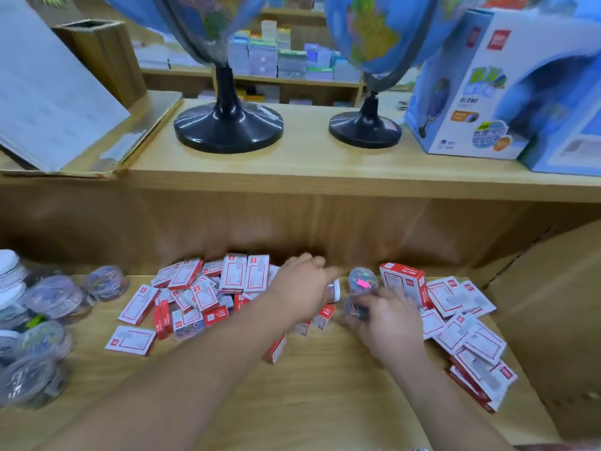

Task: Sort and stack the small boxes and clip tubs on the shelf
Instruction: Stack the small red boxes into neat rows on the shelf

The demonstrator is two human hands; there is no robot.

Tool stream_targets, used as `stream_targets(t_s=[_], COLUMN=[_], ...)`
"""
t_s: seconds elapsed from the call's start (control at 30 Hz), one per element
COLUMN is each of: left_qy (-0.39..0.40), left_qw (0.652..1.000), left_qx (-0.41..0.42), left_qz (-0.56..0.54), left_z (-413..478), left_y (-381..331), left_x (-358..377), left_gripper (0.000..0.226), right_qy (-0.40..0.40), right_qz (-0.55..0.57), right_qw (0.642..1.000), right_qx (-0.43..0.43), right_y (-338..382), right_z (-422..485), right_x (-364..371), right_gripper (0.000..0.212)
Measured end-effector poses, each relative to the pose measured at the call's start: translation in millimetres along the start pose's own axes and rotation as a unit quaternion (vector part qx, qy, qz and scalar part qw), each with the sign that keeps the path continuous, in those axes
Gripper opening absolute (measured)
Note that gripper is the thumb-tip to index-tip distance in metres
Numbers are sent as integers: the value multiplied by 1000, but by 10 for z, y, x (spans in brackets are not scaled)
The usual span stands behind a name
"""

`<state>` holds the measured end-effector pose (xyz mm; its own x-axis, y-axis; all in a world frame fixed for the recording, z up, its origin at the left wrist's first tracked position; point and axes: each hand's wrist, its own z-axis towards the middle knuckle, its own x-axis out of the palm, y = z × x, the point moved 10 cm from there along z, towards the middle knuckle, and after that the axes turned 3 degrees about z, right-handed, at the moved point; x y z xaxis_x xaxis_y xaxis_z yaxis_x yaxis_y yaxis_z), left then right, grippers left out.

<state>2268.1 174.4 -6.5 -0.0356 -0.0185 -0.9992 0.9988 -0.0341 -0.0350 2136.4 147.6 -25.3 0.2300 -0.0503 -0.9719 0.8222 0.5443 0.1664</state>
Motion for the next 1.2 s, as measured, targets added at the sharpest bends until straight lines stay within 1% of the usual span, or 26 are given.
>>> stream_targets(t_s=[0.03,0.07,0.1,0.17,0.23,0.3,0.37,0.47,0.53,0.6,0.7,0.83,0.9,0.93,1.0,1.07,1.1,1.2], left_qy=[32,45,46,32,17,-9,-74,-192,-246,-272,-295,-333,-345,-348,-345,-346,-349,-350], left_qw=[999,998,998,996,994,990,983,940,907,874,832,805,791,786,780,769,766,777], left_qx=[-9,-23,-42,-78,-97,-103,-104,-121,-150,-187,-215,-232,-238,-244,-261,-278,-284,-300], left_qz=[19,23,18,-8,-49,-93,-134,-254,-308,-357,-417,-434,-446,-449,-452,-460,-459,-429], left_z=[64,106,144,213,256,212,40,-417,-771,-1097,-1460,-1724,-1826,-1879,-2003,-2156,-2239,-2468], left_y=[-3,11,40,103,142,146,163,274,356,424,490,517,532,559,642,734,771,864], left_x=[100,163,196,197,182,121,-22,-294,-370,-325,-177,-118,-113,-89,-14,62,74,120], left_gripper=[42,43,44,43,45,52,56,52,47,42,38,39,40,40,41,41,40,41], right_qy=[12,17,7,-47,-69,-40,1,25,19,0,-4,-20,-35,-39,-21,-5,-4,-12], right_qz=[0,11,37,105,138,153,156,174,195,200,203,203,208,214,245,275,284,299], right_qw=[1000,1000,999,992,987,987,987,983,979,976,974,975,975,974,967,959,956,951], right_qx=[0,4,13,44,43,39,44,47,64,81,97,85,71,65,65,66,66,82], right_y=[-12,-38,-82,-209,-263,-265,-256,-217,-203,-196,-174,-42,38,62,83,96,101,67], right_z=[1,0,11,52,138,267,370,447,453,432,429,430,362,323,279,262,255,191], right_x=[8,-9,-72,-301,-475,-516,-425,-207,-88,-31,40,32,24,37,102,153,152,66], right_gripper=[40,38,36,32,32,37,41,35,34,39,44,36,36,39,49,53,52,51])
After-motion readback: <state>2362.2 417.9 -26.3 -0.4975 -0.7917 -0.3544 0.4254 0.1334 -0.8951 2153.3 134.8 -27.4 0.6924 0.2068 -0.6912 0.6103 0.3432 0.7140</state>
